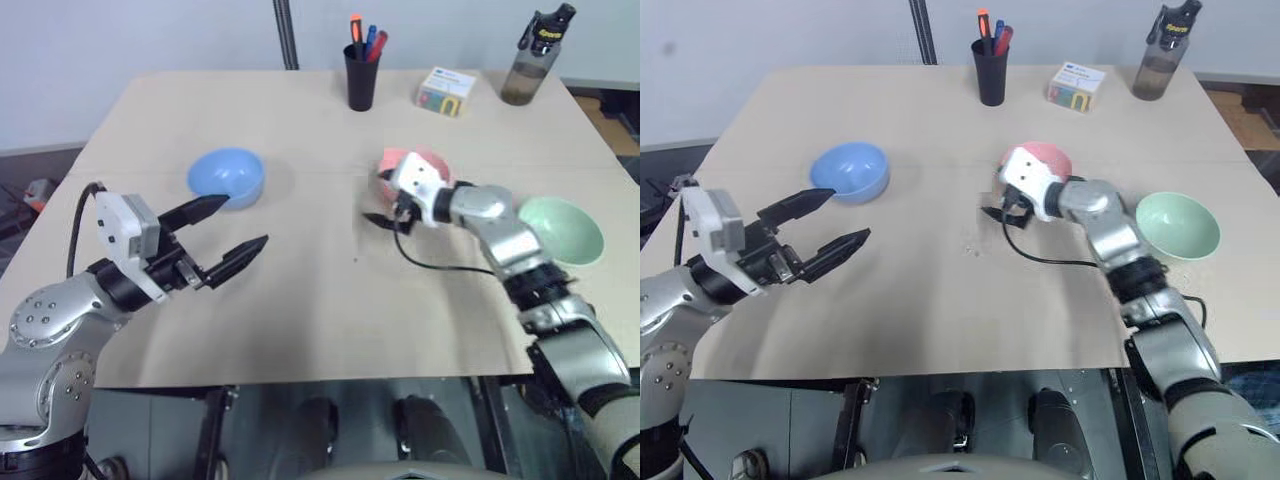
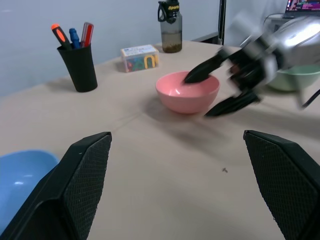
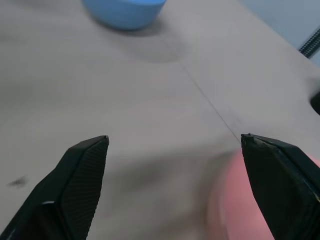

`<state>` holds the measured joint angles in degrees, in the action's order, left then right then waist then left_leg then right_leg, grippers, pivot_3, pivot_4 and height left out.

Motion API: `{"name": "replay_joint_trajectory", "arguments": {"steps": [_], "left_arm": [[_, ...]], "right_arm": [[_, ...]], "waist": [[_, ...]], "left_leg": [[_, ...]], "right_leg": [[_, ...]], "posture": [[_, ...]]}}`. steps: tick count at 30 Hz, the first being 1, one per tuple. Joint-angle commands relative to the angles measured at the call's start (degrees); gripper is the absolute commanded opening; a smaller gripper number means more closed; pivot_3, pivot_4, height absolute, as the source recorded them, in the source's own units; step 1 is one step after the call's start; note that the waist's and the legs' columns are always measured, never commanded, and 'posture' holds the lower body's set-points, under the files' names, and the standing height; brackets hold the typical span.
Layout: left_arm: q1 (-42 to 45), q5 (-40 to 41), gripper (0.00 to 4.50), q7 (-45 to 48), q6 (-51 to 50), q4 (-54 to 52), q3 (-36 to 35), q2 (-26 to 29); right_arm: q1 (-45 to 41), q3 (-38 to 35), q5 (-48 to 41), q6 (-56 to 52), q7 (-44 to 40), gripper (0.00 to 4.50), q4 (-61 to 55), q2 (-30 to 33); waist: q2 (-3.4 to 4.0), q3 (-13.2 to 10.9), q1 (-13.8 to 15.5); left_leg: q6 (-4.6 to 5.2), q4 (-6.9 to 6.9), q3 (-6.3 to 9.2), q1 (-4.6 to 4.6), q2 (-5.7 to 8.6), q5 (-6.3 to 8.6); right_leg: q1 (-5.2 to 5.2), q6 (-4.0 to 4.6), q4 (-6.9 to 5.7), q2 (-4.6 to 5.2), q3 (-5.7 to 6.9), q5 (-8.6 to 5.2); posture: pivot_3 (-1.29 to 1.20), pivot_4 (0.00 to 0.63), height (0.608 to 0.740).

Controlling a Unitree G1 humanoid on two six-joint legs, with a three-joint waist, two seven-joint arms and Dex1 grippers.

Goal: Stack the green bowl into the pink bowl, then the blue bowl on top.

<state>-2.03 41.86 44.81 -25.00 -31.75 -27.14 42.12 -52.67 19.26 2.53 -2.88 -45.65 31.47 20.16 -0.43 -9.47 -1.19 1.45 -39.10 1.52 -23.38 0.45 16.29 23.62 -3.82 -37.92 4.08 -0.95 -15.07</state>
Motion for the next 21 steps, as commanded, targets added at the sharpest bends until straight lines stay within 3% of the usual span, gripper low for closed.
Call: {"name": "replay_joint_trajectory", "arguments": {"steps": [1,5,8,9,13,18,21], "left_arm": [[-1.73,1.34,4.50,-1.63,0.04,-3.96,-3.18,-0.27],[-3.96,2.26,4.50,-3.19,-0.12,-5.98,-4.33,-0.68],[-4.85,2.59,4.50,-4.04,-0.03,-6.60,-4.54,-0.87],[-5.17,2.58,4.50,-4.19,0.10,-6.74,-4.58,-0.93],[-5.37,2.57,4.50,-4.61,0.39,-6.76,-4.21,-1.11],[-4.15,3.27,4.50,-4.05,0.50,-6.44,-2.69,-1.01],[-3.32,4.03,4.50,-3.34,0.45,-5.89,-2.09,-0.89]], "right_arm": [[-4.17,0.37,3.55,7.41,1.15,2.88,8.12,-0.21],[-7.95,0.10,5.89,12.56,2.11,1.49,15.38,-0.91],[-9.26,-1.79,4.52,14.05,1.32,0.12,17.08,-1.97],[-9.09,-2.76,2.77,13.15,-0.86,0.12,15.83,-2.27],[-7.23,-4.10,0.71,10.45,-4.47,1.23,9.79,-1.69],[-6.00,-5.02,3.10,7.65,1.12,3.27,5.65,-0.60],[-5.19,-4.39,4.27,4.98,1.44,3.27,5.86,-0.04]], "waist": [[0.00,0.00,0.16],[0.01,0.00,-0.19],[0.01,0.00,-0.75],[0.01,0.00,-0.94],[0.02,-0.01,-1.24],[0.02,-0.01,-1.19],[0.01,0.00,-1.05]], "left_leg": [[0.00,0.00,0.00,0.00,0.00,0.00],[-0.02,-0.04,0.01,-0.05,0.02,-0.01],[-0.06,-0.03,0.04,-0.04,-0.02,-0.04],[-0.07,-0.03,0.04,-0.03,-0.02,-0.04],[-0.07,-0.03,0.02,-0.03,-0.04,-0.04],[-0.07,-0.03,0.03,-0.03,-0.04,-0.04],[-0.07,-0.03,0.04,-0.02,-0.02,-0.04]], "right_leg": [[0.00,0.00,0.01,0.00,0.00,0.00],[0.03,0.00,-0.01,-0.01,0.01,0.00],[0.03,0.00,-0.05,-0.05,0.03,0.00],[0.02,0.00,-0.06,-0.05,0.03,0.00],[0.02,0.00,-0.08,-0.05,0.00,0.00],[0.03,0.00,-0.11,-0.04,0.00,0.00],[0.02,0.00,-0.10,-0.03,0.01,0.00]], "posture": [[0.00,0.150,0.740],[0.00,0.150,0.740],[0.00,0.150,0.740],[0.00,0.150,0.740],[0.00,0.150,0.740],[0.00,0.150,0.740],[0.00,0.150,0.740]]}}
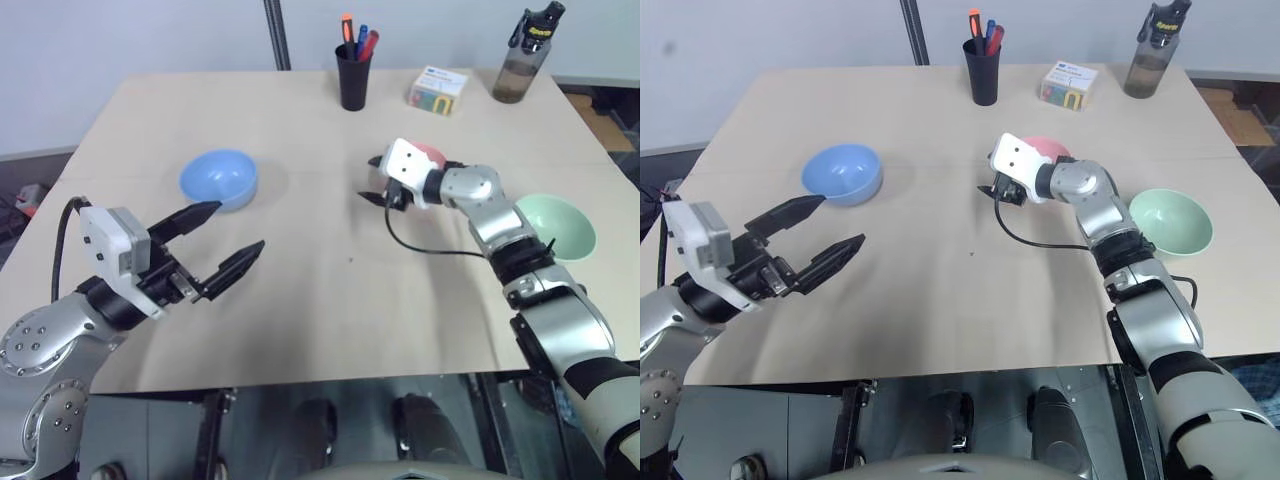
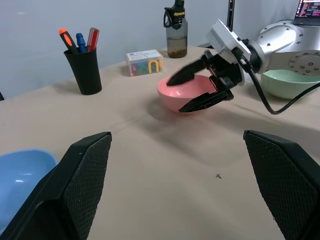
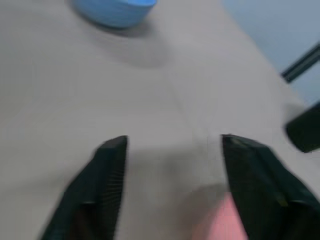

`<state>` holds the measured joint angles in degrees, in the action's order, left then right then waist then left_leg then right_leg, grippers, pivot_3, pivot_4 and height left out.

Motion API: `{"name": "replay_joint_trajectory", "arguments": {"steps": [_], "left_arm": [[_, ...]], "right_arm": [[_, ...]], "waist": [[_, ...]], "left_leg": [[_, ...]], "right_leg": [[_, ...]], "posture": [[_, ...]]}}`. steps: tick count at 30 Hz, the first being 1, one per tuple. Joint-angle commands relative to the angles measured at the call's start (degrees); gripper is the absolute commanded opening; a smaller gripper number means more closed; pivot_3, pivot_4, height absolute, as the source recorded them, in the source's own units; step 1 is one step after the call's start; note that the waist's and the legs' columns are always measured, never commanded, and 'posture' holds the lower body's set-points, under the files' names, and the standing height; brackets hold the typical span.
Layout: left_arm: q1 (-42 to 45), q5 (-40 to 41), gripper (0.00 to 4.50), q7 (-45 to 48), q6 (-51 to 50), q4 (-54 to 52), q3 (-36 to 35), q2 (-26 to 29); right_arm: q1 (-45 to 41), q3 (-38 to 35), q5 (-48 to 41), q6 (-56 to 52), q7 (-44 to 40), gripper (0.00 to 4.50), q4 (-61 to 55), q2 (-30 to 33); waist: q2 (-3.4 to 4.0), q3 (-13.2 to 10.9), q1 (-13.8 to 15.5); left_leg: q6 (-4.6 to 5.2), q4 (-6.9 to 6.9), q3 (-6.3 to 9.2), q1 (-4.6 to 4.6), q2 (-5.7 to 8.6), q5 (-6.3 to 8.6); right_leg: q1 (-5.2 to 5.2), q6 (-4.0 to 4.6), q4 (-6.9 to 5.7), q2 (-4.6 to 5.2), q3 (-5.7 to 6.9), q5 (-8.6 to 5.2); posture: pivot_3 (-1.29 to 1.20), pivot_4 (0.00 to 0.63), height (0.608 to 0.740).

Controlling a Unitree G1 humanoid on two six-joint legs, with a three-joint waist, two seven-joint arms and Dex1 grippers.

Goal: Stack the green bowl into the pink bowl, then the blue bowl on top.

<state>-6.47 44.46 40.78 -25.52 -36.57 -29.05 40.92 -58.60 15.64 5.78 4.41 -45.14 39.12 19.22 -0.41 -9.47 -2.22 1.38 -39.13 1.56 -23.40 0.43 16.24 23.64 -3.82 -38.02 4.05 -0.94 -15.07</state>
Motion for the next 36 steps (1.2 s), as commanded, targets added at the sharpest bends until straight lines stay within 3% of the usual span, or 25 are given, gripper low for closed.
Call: {"name": "replay_joint_trajectory", "arguments": {"steps": [1,3,6,9,10,11,13,14,19,24,29,30,31,36], "left_arm": [[1.30,1.72,4.50,1.09,1.02,-0.89,-0.08,0.34],[1.59,2.56,4.50,1.87,0.97,-0.70,-0.07,0.37],[1.95,3.33,4.50,2.46,0.91,-0.52,-0.13,0.25],[1.73,4.20,4.50,2.68,0.74,-0.76,-0.62,0.23],[1.44,4.25,4.50,2.68,0.70,-0.87,-0.92,0.27],[1.24,4.27,4.50,2.67,0.69,-0.94,-1.13,0.31],[1.09,4.24,4.50,2.54,0.75,-0.98,-1.30,0.30],[0.98,4.27,4.50,2.43,0.77,-1.09,-1.35,0.28],[0.17,4.26,4.50,2.40,0.95,-1.33,-1.86,0.23],[-0.46,4.16,4.50,2.41,1.27,-1.38,-2.10,0.08],[0.24,3.27,4.50,2.41,1.72,-1.04,-0.12,-0.41],[0.52,3.13,4.50,2.43,1.77,-0.92,0.29,-0.42],[0.79,3.11,4.50,2.49,1.81,-0.82,0.64,-0.38],[2.06,3.19,4.50,3.24,1.80,0.20,1.55,-0.02]], "right_arm": [[0.99,-0.22,1.82,-2.38,1.04,3.27,-1.20,1.14],[1.29,0.01,2.55,-3.08,1.57,3.27,0.29,0.99],[0.97,-0.28,3.34,-3.39,2.54,2.55,2.93,0.44],[0.68,-0.40,3.65,-2.84,2.86,1.38,4.31,0.10],[0.59,-0.41,3.83,-2.69,3.16,1.10,4.54,0.00],[0.53,-0.38,4.03,-2.52,3.30,1.10,4.69,-0.05],[0.52,-0.36,4.27,-2.15,3.24,0.13,4.62,-0.23],[0.63,-0.40,4.30,-2.10,3.12,0.05,4.28,-0.25],[5.67,-0.17,-0.03,-6.58,-6.79,0.05,-8.87,1.00],[16.24,2.53,-5.91,-16.54,-17.33,0.05,-32.98,4.98],[22.10,5.80,-8.34,-25.09,-17.80,0.05,-44.69,3.77],[22.28,6.22,-8.37,-25.77,-17.70,0.75,-45.19,3.62],[22.40,6.58,-8.31,-26.25,-17.54,0.95,-45.50,3.50],[22.44,5.82,-4.68,-23.68,-11.96,3.04,-44.83,3.42]], "waist": [[0.00,0.00,-0.02],[0.00,0.00,-0.08],[0.00,0.00,-0.23],[0.00,0.00,-0.28],[0.00,0.00,-0.27],[0.00,0.00,-0.26],[0.00,0.00,-0.24],[0.00,0.00,-0.24],[0.01,0.00,-0.18],[0.00,0.00,0.24],[0.00,0.00,0.02],[0.00,0.00,-0.05],[0.00,0.00,-0.01],[-0.01,0.01,0.34]], "left_leg": [[0.00,0.00,-0.01,0.00,0.00,0.00],[0.00,0.00,0.00,0.00,0.00,0.00],[0.00,0.00,-0.03,0.00,0.00,0.00],[0.00,0.01,-0.06,0.02,-0.01,0.00],[0.00,0.01,-0.05,0.02,-0.01,0.00],[0.00,0.01,-0.05,0.01,-0.01,0.00],[0.00,0.01,-0.06,0.02,-0.01,0.00],[0.00,0.01,-0.05,0.02,-0.01,0.00],[0.00,0.01,-0.03,0.00,-0.02,0.00],[0.02,0.00,0.05,-0.08,-0.02,0.01],[0.01,-0.03,0.09,-0.02,-0.04,0.01],[0.01,-0.03,0.04,0.01,-0.04,0.00],[0.01,-0.03,-0.02,0.09,-0.04,0.00],[0.01,0.00,-0.01,0.38,-0.01,0.01]], "right_leg": [[0.00,0.00,0.00,0.00,-0.01,0.00],[0.00,0.00,0.00,-0.01,0.00,0.00],[0.01,0.00,-0.01,-0.01,-0.03,0.00],[0.02,0.00,-0.01,-0.02,-0.05,0.00],[0.02,0.00,-0.01,-0.02,-0.05,0.00],[0.02,0.00,-0.01,-0.02,-0.05,0.00],[0.01,0.00,-0.01,-0.02,-0.05,0.00],[0.01,0.00,-0.01,-0.02,-0.05,0.00],[0.01,0.00,0.01,-0.02,-0.03,0.00],[0.02,0.00,0.03,0.01,0.03,0.00],[-0.03,0.00,0.00,0.00,0.04,0.00],[-0.03,0.00,-0.03,-0.01,0.00,0.00],[-0.06,0.00,-0.08,-0.01,-0.05,0.00],[-0.29,0.00,-0.05,-0.01,-0.03,0.00]], "posture": [[0.00,0.150,0.740],[0.00,0.150,0.740],[0.00,0.150,0.740],[0.00,0.150,0.740],[0.00,0.150,0.740],[0.00,0.150,0.740],[0.00,0.150,0.740],[0.00,0.150,0.740],[0.00,0.150,0.740],[0.00,0.150,0.740],[0.00,0.150,0.740],[0.00,0.150,0.740],[0.00,0.150,0.740],[0.00,0.150,0.740]]}}
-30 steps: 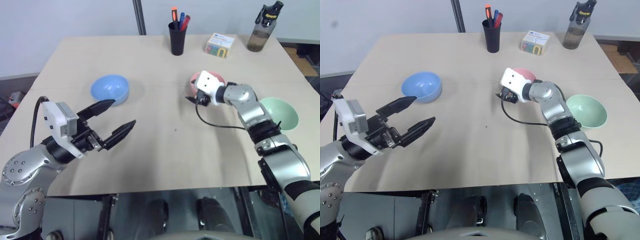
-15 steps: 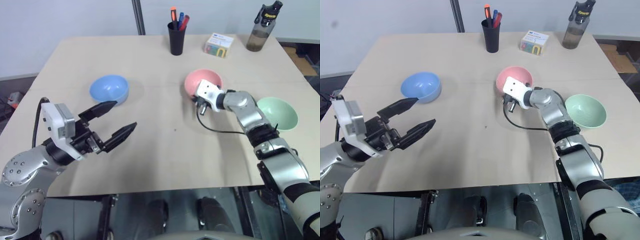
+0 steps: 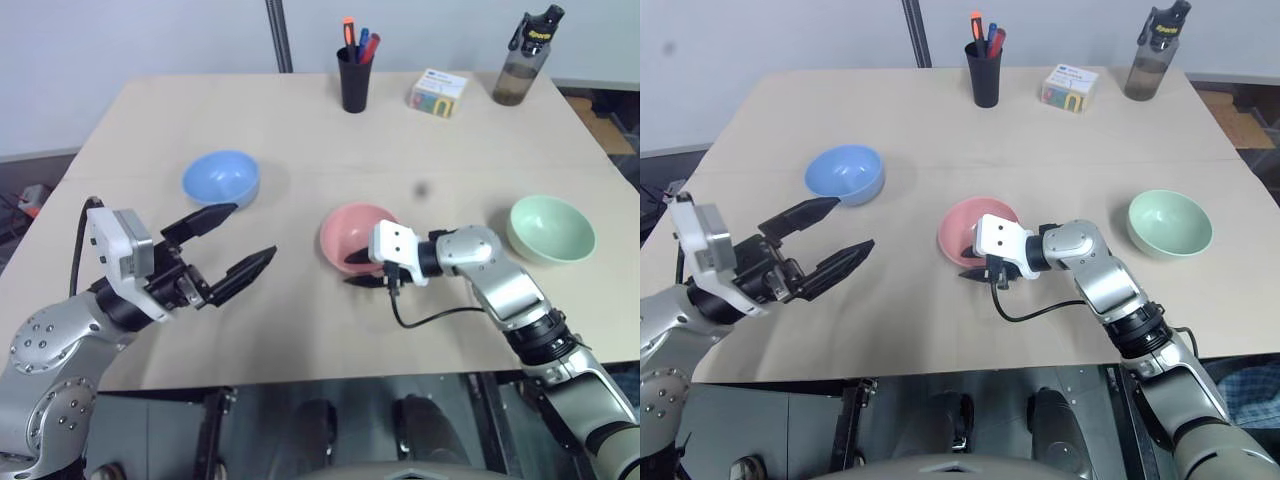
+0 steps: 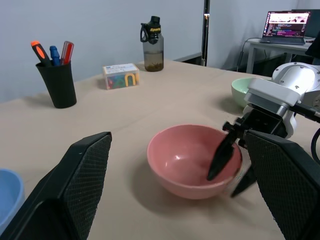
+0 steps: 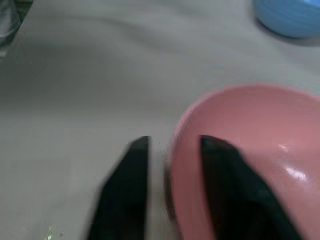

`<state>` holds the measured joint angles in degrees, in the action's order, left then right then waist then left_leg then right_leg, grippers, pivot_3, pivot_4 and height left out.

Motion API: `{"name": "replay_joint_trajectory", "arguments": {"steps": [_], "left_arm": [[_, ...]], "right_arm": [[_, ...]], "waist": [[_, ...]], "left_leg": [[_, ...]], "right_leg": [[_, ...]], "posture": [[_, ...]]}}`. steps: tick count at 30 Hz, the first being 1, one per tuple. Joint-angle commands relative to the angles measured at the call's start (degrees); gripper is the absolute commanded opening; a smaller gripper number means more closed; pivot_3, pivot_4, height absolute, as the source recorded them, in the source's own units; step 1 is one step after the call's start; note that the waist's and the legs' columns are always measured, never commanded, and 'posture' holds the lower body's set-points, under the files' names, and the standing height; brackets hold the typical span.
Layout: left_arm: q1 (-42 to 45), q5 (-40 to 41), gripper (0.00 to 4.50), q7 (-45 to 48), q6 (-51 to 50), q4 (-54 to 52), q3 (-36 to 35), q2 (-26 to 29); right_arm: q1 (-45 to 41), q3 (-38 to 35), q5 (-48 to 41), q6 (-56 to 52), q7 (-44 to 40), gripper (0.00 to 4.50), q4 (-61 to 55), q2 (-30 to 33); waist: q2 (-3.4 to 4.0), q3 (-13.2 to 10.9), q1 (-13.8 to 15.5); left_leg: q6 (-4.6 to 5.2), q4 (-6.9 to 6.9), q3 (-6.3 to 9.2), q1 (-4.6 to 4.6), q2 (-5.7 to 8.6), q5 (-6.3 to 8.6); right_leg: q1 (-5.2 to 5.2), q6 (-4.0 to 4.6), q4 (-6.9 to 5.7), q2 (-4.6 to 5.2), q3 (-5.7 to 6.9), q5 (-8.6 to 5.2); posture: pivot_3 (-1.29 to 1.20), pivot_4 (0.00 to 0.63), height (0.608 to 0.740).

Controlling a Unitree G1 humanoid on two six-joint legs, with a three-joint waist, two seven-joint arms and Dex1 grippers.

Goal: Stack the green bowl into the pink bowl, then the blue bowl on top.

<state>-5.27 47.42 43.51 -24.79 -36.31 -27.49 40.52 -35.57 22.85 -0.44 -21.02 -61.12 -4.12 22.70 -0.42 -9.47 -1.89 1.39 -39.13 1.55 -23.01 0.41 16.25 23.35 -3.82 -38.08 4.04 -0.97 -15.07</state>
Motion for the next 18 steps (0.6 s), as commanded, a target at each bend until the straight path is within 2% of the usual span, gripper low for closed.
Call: {"name": "replay_joint_trajectory", "arguments": {"steps": [1,3,7,11,15,18], "left_arm": [[1.10,0.18,4.50,0.68,1.09,0.15,0.19,0.43],[1.58,0.08,4.50,1.09,1.17,0.55,0.75,0.47],[5.48,-0.57,4.50,2.44,1.51,2.88,4.59,0.07],[8.91,-1.54,4.50,4.26,2.07,5.80,7.67,-0.27],[12.12,-2.56,4.50,5.91,2.68,8.94,9.73,-0.53],[13.60,-3.05,4.50,6.92,3.02,10.16,10.92,-0.79]], "right_arm": [[-0.59,-2.04,1.30,1.18,4.55,3.43,-1.99,0.13],[-0.15,-3.59,-0.45,-1.17,3.98,4.30,-4.27,1.42],[5.03,-16.19,-9.05,-6.09,5.47,4.30,-13.28,5.38],[9.51,-24.26,-10.38,-8.66,8.61,4.30,-15.04,10.51],[11.35,-28.31,-4.00,-10.42,19.47,4.30,-12.08,12.99],[13.05,-28.14,-0.51,-9.82,23.17,4.30,-9.27,15.29]], "waist": [[0.00,0.00,0.01],[0.00,0.00,-0.01],[-0.01,0.00,1.11],[-0.03,0.01,1.27],[-0.02,0.01,1.02],[-0.02,0.01,1.00]], "left_leg": [[0.00,0.00,-0.01,0.00,0.01,0.00],[0.00,0.00,-0.02,0.00,0.01,0.00],[0.00,0.02,0.01,-0.06,0.01,0.00],[0.02,0.01,0.00,-0.04,0.05,0.01],[0.04,0.02,-0.05,0.07,0.01,0.02],[0.03,0.03,-0.14,0.13,0.03,0.01]], "right_leg": [[0.00,0.00,0.00,0.00,-0.01,0.00],[0.00,0.00,-0.01,-0.01,-0.02,0.00],[0.00,0.00,0.03,0.01,0.01,0.00],[-0.07,0.00,0.06,0.02,0.01,0.00],[-0.14,0.00,0.03,-0.03,-0.03,0.00],[-0.15,0.00,0.01,-0.06,-0.11,0.00]], "posture": [[0.00,0.150,0.740],[0.00,0.150,0.740],[0.00,0.150,0.740],[0.00,0.150,0.740],[0.00,0.150,0.740],[0.00,0.150,0.740]]}}
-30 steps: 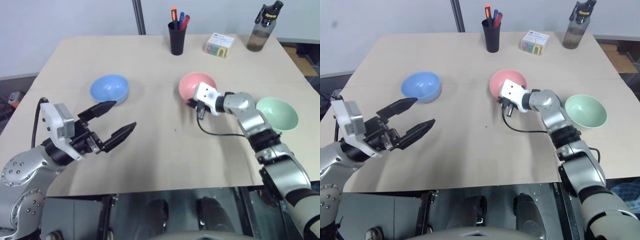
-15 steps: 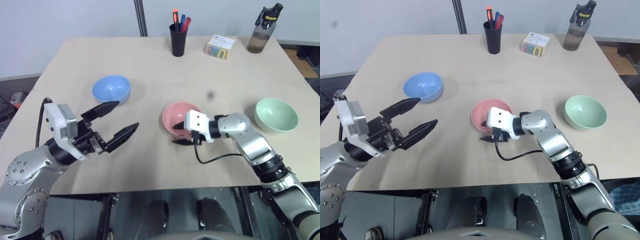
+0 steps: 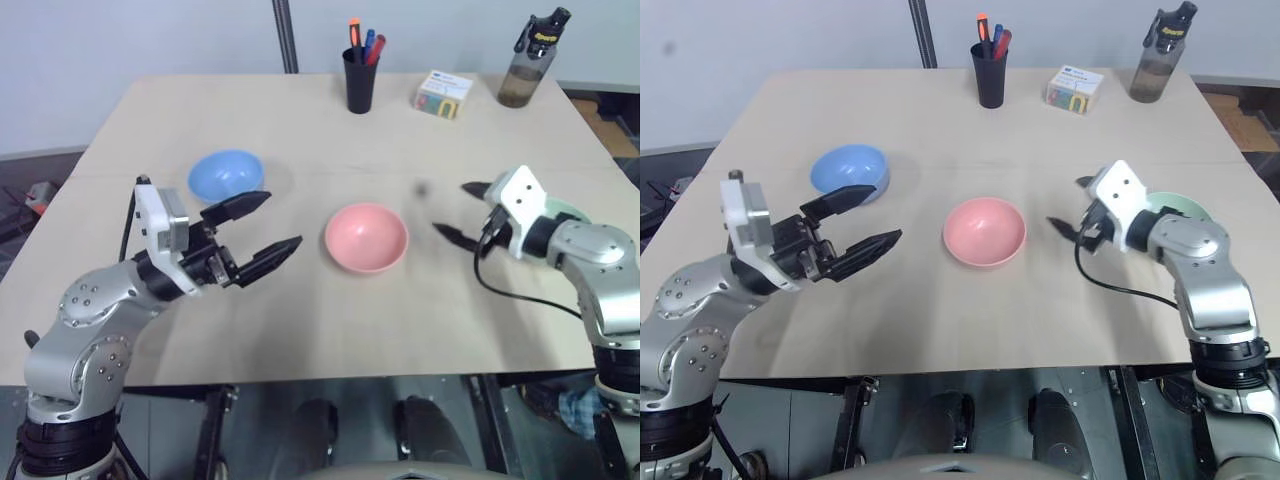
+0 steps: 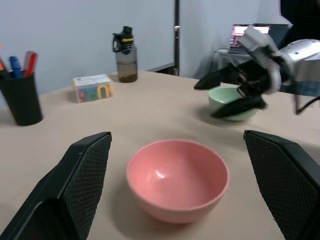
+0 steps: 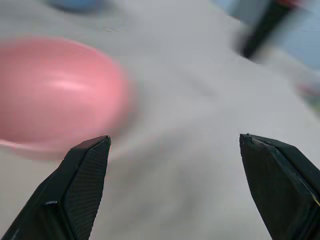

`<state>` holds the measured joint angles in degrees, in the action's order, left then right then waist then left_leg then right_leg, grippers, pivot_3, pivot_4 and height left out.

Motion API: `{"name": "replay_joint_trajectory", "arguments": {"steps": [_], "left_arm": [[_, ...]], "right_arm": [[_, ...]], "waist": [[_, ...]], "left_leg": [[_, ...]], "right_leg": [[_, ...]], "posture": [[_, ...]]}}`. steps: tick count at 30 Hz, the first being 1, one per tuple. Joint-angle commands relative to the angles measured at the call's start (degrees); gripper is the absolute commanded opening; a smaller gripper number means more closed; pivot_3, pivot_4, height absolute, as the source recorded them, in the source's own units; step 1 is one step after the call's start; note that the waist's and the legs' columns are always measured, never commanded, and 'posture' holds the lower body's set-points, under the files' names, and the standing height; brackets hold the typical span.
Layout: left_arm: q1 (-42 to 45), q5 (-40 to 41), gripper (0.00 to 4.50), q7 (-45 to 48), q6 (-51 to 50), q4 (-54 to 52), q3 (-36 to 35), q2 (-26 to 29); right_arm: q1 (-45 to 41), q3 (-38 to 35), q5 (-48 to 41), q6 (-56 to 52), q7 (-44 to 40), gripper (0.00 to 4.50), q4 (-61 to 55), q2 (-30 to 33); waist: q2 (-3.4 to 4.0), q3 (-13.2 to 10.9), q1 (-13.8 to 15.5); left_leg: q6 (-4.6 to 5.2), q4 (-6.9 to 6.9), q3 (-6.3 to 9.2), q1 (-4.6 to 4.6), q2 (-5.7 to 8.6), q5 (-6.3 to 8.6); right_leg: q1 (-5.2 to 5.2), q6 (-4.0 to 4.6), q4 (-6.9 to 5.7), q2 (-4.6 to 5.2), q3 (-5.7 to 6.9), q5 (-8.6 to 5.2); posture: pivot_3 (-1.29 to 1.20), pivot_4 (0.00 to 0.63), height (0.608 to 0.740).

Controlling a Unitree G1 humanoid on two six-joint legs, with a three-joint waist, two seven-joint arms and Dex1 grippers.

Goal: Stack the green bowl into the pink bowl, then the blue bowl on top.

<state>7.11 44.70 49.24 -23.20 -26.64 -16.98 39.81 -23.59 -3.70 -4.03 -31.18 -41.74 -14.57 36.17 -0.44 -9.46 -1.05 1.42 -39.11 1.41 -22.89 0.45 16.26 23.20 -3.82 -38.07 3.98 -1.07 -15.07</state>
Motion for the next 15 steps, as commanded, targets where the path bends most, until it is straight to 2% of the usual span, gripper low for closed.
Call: {"name": "replay_joint_trajectory", "arguments": {"steps": [1,5,15], "left_arm": [[1.48,-0.41,4.50,1.36,1.42,0.68,0.58,-0.19],[1.76,-0.33,4.50,2.20,1.33,1.11,0.61,-0.12],[1.94,-0.46,4.50,2.48,1.25,1.15,0.54,-0.14]], "right_arm": [[1.46,-1.53,3.21,0.63,4.49,4.30,1.37,1.96],[3.25,-2.01,2.11,-0.79,6.70,4.30,0.07,0.85],[5.18,-3.34,4.09,-4.00,11.33,4.30,0.35,2.86]], "waist": [[0.00,0.00,0.22],[0.00,0.00,0.14],[0.00,0.00,0.27]], "left_leg": [[0.00,0.00,0.02,0.00,0.01,0.00],[0.01,0.00,0.02,-0.02,-0.01,0.00],[0.03,-0.01,0.03,-0.02,-0.02,0.01]], "right_leg": [[0.00,0.00,0.01,0.00,0.02,0.00],[-0.01,0.00,0.02,0.01,0.01,0.00],[-0.04,-0.01,0.03,0.01,0.03,0.00]], "posture": [[0.00,0.150,0.740],[0.00,0.150,0.740],[0.00,0.150,0.740]]}}
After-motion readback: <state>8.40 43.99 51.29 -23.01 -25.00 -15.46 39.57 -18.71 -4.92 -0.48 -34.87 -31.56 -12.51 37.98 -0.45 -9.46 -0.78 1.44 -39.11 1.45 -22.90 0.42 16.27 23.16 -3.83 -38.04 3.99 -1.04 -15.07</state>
